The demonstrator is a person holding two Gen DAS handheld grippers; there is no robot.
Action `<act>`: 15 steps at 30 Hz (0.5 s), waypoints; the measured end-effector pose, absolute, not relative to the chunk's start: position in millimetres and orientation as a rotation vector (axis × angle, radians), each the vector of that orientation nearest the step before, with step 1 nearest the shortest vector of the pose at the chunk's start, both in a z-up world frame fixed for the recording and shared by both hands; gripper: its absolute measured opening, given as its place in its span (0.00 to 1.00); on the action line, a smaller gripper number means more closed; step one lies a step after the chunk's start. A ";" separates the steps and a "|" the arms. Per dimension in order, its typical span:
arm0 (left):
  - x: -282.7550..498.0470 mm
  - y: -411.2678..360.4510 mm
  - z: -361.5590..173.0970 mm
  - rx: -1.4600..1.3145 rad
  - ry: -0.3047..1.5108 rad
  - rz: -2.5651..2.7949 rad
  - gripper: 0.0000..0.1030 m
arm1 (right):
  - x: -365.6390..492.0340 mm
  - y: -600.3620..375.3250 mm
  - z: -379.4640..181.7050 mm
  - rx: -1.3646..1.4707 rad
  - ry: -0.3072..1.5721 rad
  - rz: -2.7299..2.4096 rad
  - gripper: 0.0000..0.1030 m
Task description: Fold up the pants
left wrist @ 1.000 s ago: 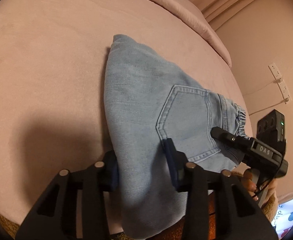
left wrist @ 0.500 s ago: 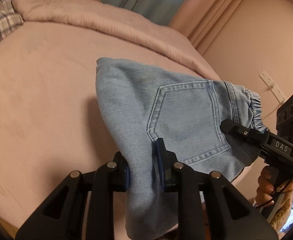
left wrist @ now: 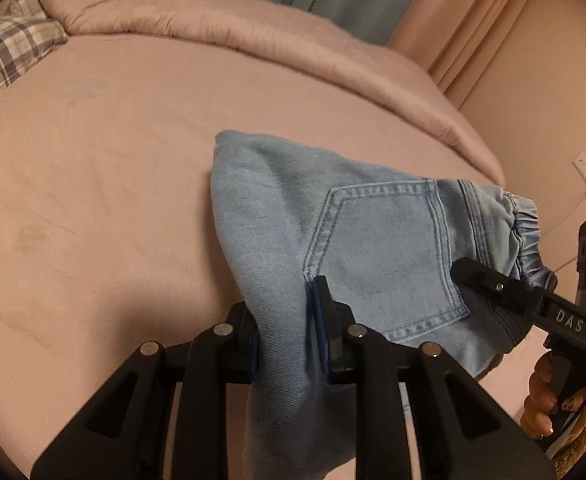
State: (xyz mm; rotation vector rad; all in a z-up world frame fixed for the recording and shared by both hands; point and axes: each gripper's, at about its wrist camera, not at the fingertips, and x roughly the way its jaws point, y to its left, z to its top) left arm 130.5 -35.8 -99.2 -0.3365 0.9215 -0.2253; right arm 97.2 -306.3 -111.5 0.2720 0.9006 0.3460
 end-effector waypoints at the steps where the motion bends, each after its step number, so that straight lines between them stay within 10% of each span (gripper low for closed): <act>1: 133.5 -37.6 -105.4 -0.334 0.943 -0.222 0.21 | 100.0 -306.5 -117.7 0.260 0.916 0.338 0.40; 11: 125.9 -30.4 -124.9 -0.430 0.984 -0.174 0.35 | 107.8 -320.2 -153.5 0.333 1.041 0.273 0.46; 15: 109.4 -25.2 -112.5 -0.444 0.965 -0.152 0.55 | 101.4 -320.6 -150.6 0.315 1.027 0.265 0.47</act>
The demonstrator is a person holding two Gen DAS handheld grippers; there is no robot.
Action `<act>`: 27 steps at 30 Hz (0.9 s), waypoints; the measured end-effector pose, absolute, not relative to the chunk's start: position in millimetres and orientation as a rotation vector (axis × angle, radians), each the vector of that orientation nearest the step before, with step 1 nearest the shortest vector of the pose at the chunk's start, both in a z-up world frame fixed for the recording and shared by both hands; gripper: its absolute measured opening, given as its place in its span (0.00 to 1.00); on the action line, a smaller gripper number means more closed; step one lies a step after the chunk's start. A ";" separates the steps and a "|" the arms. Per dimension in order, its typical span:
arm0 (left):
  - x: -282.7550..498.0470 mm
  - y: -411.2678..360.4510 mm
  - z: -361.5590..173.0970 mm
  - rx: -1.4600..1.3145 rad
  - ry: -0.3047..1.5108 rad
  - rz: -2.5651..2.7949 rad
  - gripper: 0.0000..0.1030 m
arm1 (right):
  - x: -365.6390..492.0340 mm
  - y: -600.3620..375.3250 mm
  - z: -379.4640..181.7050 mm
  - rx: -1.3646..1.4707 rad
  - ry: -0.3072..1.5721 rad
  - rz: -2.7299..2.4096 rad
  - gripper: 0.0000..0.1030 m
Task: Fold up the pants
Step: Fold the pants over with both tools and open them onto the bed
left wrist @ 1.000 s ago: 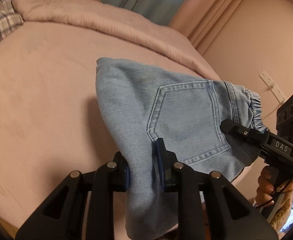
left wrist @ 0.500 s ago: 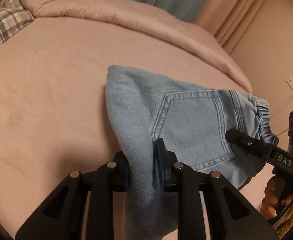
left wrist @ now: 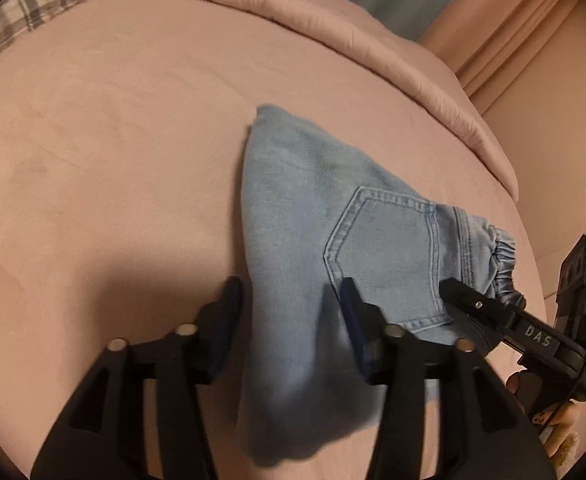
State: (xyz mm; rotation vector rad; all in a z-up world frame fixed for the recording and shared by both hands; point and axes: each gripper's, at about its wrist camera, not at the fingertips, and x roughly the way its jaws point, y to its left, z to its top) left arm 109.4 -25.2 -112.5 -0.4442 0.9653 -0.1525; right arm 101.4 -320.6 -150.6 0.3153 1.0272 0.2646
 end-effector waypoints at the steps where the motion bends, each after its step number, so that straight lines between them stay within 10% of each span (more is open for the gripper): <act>1: 103.0 -24.6 -104.1 -0.446 0.943 -0.148 0.64 | 98.3 -320.2 -147.8 0.300 1.024 0.261 0.47; 7: 61.1 -16.3 -52.0 -0.437 0.770 -0.151 0.99 | 75.3 -324.4 -116.0 0.204 0.928 0.182 0.65; 15: 22.4 -31.3 -16.6 -0.346 0.685 -0.138 0.99 | 18.3 -336.9 -59.7 0.210 0.719 0.168 0.90; 27: 7.0 -43.6 -22.2 -0.309 0.735 -0.139 0.99 | 3.4 -325.0 -52.5 0.153 0.664 0.163 0.90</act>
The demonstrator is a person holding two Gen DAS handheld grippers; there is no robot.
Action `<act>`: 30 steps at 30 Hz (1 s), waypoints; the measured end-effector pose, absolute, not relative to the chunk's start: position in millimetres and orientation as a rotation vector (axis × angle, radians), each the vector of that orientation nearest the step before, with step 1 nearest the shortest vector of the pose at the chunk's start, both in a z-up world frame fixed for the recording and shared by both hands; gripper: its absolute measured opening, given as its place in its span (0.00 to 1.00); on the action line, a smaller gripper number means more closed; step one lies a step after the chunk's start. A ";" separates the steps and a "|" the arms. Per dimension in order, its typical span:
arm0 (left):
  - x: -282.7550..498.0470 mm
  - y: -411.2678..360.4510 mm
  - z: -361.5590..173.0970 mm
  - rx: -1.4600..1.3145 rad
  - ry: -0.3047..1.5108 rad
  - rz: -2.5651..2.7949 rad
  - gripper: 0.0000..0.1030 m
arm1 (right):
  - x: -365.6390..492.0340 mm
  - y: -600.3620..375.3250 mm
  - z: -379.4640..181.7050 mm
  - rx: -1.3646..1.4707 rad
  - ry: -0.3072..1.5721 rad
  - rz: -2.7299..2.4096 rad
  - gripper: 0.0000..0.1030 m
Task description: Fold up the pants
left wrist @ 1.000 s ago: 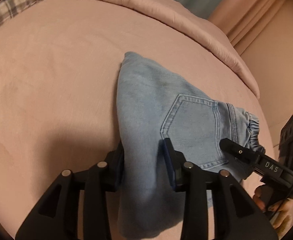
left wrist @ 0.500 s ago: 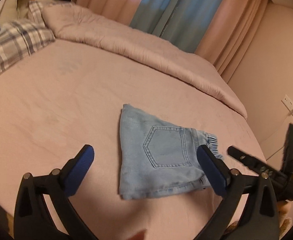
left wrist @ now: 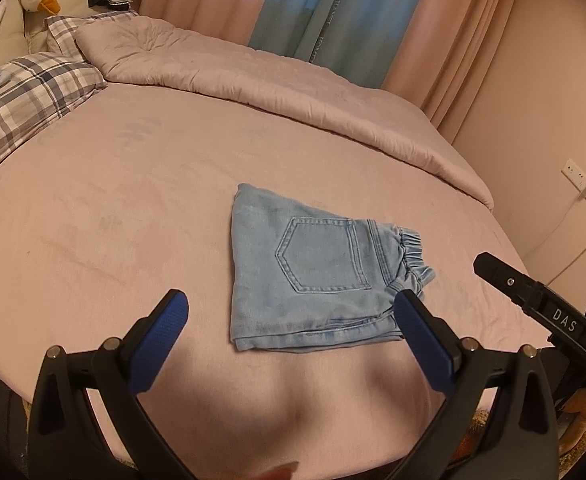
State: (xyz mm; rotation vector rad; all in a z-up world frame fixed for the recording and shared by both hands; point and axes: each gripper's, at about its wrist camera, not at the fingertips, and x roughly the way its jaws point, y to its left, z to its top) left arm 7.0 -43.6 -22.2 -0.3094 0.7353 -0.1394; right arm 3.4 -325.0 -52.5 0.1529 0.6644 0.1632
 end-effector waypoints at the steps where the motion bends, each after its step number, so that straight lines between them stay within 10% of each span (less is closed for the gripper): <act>1: 6.9 -43.6 -22.4 -0.309 0.738 -0.137 0.99 | 2.9 -324.1 -52.5 0.148 0.664 0.161 0.90; 30: 1.2 -60.4 -21.5 -0.267 0.766 -0.101 1.00 | -8.2 -315.7 -52.0 0.108 0.674 0.132 0.90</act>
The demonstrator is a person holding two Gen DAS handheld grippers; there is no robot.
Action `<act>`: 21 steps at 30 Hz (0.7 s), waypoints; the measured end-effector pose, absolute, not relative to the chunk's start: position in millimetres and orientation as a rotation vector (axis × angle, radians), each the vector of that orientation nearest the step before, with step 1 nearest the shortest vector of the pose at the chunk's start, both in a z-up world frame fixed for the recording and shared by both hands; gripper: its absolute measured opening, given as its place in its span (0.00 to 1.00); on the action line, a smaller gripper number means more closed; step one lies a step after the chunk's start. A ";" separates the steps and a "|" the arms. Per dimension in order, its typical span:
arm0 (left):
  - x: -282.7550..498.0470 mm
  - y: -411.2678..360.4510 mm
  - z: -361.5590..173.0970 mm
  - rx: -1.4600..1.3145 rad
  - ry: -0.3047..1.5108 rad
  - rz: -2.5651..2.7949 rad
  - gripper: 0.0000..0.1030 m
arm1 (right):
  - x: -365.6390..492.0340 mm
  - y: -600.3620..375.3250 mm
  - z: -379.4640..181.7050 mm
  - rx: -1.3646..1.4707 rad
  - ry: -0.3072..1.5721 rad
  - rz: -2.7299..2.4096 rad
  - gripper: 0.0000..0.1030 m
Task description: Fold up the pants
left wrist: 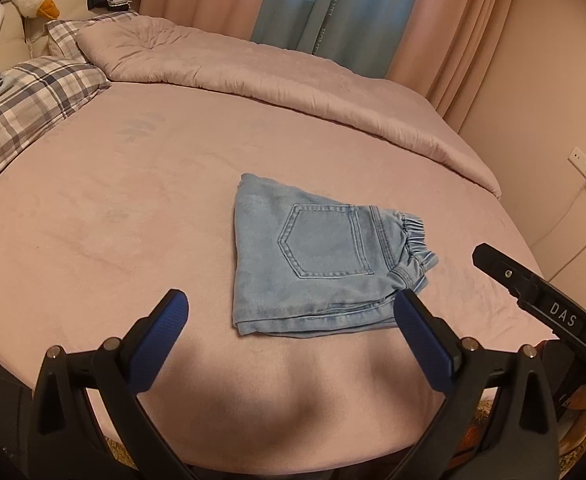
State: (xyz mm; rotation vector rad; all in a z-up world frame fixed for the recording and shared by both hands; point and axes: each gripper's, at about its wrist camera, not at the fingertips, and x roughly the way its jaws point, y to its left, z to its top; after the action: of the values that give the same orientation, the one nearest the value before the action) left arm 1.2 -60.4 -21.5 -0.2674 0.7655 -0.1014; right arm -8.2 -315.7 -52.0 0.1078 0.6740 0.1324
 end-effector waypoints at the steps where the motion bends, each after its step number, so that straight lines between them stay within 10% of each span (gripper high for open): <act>1: 0.6 -61.5 -21.3 -0.261 0.764 -0.097 1.00 | -8.5 -315.6 -51.9 0.110 0.674 0.133 0.90; 21: -4.5 -66.8 -24.2 -0.224 0.768 -0.069 0.99 | -7.2 -311.2 -56.8 0.101 0.697 0.111 0.90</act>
State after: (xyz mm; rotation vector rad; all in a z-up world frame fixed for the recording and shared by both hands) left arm -4.5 -66.8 -24.2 -0.2238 0.7678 -0.0693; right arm -7.2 -311.2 -56.8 0.1008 0.6969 0.1111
